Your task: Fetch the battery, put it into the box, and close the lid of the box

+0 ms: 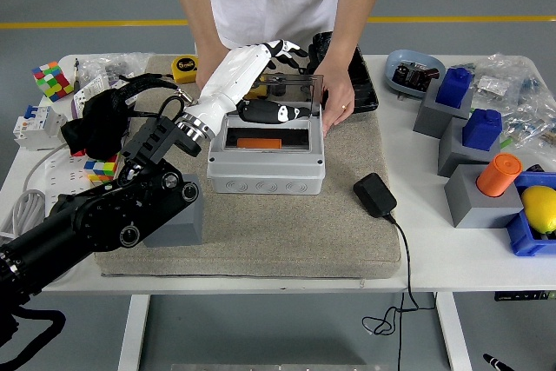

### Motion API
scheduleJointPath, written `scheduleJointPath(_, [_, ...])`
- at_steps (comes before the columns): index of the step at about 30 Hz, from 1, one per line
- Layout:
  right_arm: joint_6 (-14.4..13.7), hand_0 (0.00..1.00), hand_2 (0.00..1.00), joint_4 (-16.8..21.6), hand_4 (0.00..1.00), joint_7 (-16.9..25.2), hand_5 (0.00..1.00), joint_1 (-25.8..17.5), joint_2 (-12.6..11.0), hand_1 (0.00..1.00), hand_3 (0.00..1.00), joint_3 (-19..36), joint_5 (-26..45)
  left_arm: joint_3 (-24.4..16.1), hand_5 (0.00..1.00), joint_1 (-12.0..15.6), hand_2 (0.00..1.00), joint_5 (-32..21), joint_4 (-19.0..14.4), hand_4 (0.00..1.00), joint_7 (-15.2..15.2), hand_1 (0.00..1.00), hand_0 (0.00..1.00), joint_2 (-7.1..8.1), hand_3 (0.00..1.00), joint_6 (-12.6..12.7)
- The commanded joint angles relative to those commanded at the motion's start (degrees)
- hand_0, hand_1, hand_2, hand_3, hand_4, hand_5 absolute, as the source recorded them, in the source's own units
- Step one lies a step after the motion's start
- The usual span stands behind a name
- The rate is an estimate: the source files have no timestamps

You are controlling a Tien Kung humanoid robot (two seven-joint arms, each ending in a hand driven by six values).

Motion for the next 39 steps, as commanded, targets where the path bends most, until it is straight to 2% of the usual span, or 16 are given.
scheduleJointPath(3, [0.0,0.653,0.69,0.0,0.954,0.0,0.555,0.1,0.0,0.672,0.581,-0.1,0.0,-0.3,0.897,-0.1,0.922,-0.3,0.0,0.998,-0.5,0.936,0.883,0.09,0.912,-0.3])
scheduleJointPath(4, [0.0,0.652,0.69,0.0,0.954,0.0,0.555,0.1,-0.1,0.672,0.581,-0.2,0.1,-0.4,0.957,-0.1,0.928,-0.2,0.0,0.998,-0.7,0.945,0.9,0.09,0.916,-0.2])
scheduleJointPath(6, [-0.1,0.652,0.69,0.0,0.954,0.0,0.555,0.2,0.0,0.672,0.581,-0.2,0.1,-0.1,0.957,-0.2,0.928,-0.2,0.0,0.998,-0.7,0.945,0.9,0.08,0.916,0.0])
scheduleJointPath(9, [-0.1,0.652,0.69,0.1,0.954,0.1,0.555,0.3,0.0,0.672,0.581,-0.3,0.2,0.2,0.957,-0.3,0.928,0.4,0.4,0.998,0.5,0.945,0.9,0.01,0.916,-0.2])
scheduleJointPath(10, [-0.1,0.652,0.69,0.1,0.954,0.1,0.555,0.3,0.0,0.672,0.581,-0.3,0.3,0.4,0.94,-0.3,0.894,0.8,0.5,0.998,1.6,0.926,0.883,0.06,0.907,-0.7])
scheduleJointPath(15, [-0.1,0.652,0.69,0.0,0.954,0.0,0.555,0.3,-0.2,0.672,0.581,-0.6,0.4,1.4,0.94,-0.2,0.894,1.4,0.8,0.998,5.3,0.926,0.883,0.35,0.907,-2.5])
scheduleJointPath(16, [-0.1,0.652,0.69,0.0,0.956,0.0,0.557,0.2,-0.2,0.672,0.582,-0.7,0.4,1.6,0.918,-0.2,0.845,1.4,0.9,0.998,5.6,0.882,0.855,0.38,0.865,-2.6])
scheduleJointPath(21, [0.0,0.652,0.69,0.0,0.956,0.0,0.557,0.2,-0.3,0.672,0.582,-0.7,0.4,2.2,0.918,0.0,0.845,1.9,0.8,0.998,7.5,0.882,0.855,0.85,0.865,-4.4])
scheduleJointPath(22, [-0.1,0.652,0.69,0.0,0.957,0.0,0.557,0.2,-0.3,0.672,0.582,-0.7,0.4,2.3,0.899,0.2,0.81,1.9,0.5,0.998,7.6,0.85,0.81,1.07,0.85,-4.6])
scheduleJointPath(24, [-0.1,0.652,0.69,0.1,0.957,0.0,0.557,0.1,-0.3,0.672,0.582,-0.6,0.3,2.6,0.899,0.6,0.81,1.6,0.0,0.998,7.5,0.85,0.81,1.45,0.85,-4.6])
scheduleJointPath(27, [0.0,0.652,0.69,0.0,0.957,0.0,0.557,0.1,-0.4,0.672,0.582,-0.3,0.1,2.4,0.899,1.5,0.81,1.6,-1.8,0.998,7.5,0.85,0.81,2.45,0.85,-4.5])
scheduleJointPath(28, [0.0,0.652,0.69,0.0,0.957,0.0,0.557,0.1,-0.4,0.672,0.582,-0.2,0.0,2.2,0.885,1.8,0.754,1.8,-2.6,0.998,7.7,0.783,0.734,2.76,0.829,-4.6])
scheduleJointPath(33, [0.0,0.652,0.69,0.0,0.957,0.0,0.557,0.0,-0.5,0.672,0.582,0.6,-0.4,0.5,0.885,4.6,0.754,1.9,-7.5,0.998,7.8,0.783,0.734,4.97,0.829,-4.4])
scheduleJointPath(34, [0.0,0.652,0.69,0.0,0.957,0.0,0.558,0.0,-0.5,0.672,0.583,0.7,-0.4,0.3,0.87,5.0,0.736,1.9,-8.2,0.998,7.8,0.764,0.694,5.25,0.815,-4.4])
scheduleJointPath(39, [0.1,0.652,0.69,0.0,0.957,0.0,0.558,0.0,-0.4,0.672,0.583,1.1,-0.7,-0.4,0.87,7.7,0.736,1.7,-11.9,0.998,8.1,0.764,0.694,7.24,0.815,-4.5])
